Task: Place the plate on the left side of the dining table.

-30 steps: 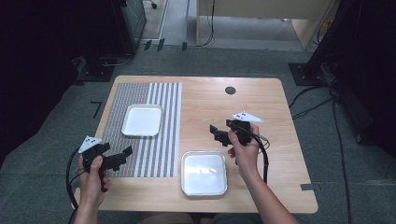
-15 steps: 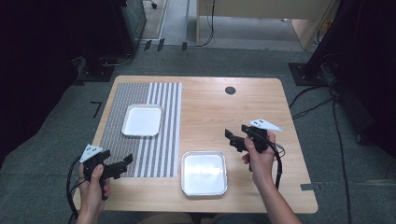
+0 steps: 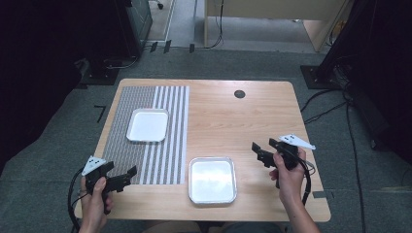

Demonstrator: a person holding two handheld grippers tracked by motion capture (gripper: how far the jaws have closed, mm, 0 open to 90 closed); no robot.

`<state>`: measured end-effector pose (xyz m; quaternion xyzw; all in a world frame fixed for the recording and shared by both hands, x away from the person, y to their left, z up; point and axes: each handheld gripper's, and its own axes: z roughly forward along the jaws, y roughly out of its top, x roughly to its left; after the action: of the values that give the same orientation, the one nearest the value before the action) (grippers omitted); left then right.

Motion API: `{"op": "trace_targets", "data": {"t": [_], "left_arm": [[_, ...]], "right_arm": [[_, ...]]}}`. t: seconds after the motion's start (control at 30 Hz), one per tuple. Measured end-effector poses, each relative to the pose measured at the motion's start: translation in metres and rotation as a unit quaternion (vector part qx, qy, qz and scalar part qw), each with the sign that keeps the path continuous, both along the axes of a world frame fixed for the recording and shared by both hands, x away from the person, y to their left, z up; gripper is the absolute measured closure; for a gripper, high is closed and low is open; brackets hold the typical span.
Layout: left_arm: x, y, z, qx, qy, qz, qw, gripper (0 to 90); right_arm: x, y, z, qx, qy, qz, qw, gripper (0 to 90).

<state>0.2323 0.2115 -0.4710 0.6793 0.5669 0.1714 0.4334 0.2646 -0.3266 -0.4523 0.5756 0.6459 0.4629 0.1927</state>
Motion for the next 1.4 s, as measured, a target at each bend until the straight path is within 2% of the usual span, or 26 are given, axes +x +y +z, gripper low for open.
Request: {"op": "trace_targets", "data": {"t": [0.43,0.67,0.9,1.13,1.23,1.33,1.4], "left_arm": [[-0.010,0.012,-0.010,0.026,-0.007,0.018,0.9995,2.9],[-0.011,0.015,-0.021,0.042,0.007,0.020,0.9989,2.9],[-0.011,0.023,-0.029,0.074,0.015,0.028,0.9968,2.9],[-0.011,0.043,-0.036,0.082,0.019,0.050,0.9952,2.9],[-0.011,0.047,-0.040,0.095,0.021,0.052,0.9938,2.9],[-0.010,0.052,-0.041,0.096,0.020,0.053,0.9937,2.9],[-0.010,0.053,-0.042,0.112,0.022,0.056,0.9919,2.9]], "right_arm": [[-0.031,-0.035,-0.027,-0.004,0.021,-0.025,0.9995,24.6],[-0.045,-0.054,-0.032,-0.014,0.023,-0.043,0.9987,24.6],[-0.057,-0.075,-0.043,-0.054,0.025,-0.067,0.9960,24.7],[-0.065,-0.098,-0.055,-0.051,0.043,-0.088,0.9939,24.8],[-0.067,-0.104,-0.058,-0.061,0.045,-0.094,0.9927,24.8],[-0.070,-0.109,-0.061,-0.066,0.050,-0.099,0.9916,24.7],[-0.072,-0.113,-0.062,-0.064,0.053,-0.102,0.9913,24.7]]}}
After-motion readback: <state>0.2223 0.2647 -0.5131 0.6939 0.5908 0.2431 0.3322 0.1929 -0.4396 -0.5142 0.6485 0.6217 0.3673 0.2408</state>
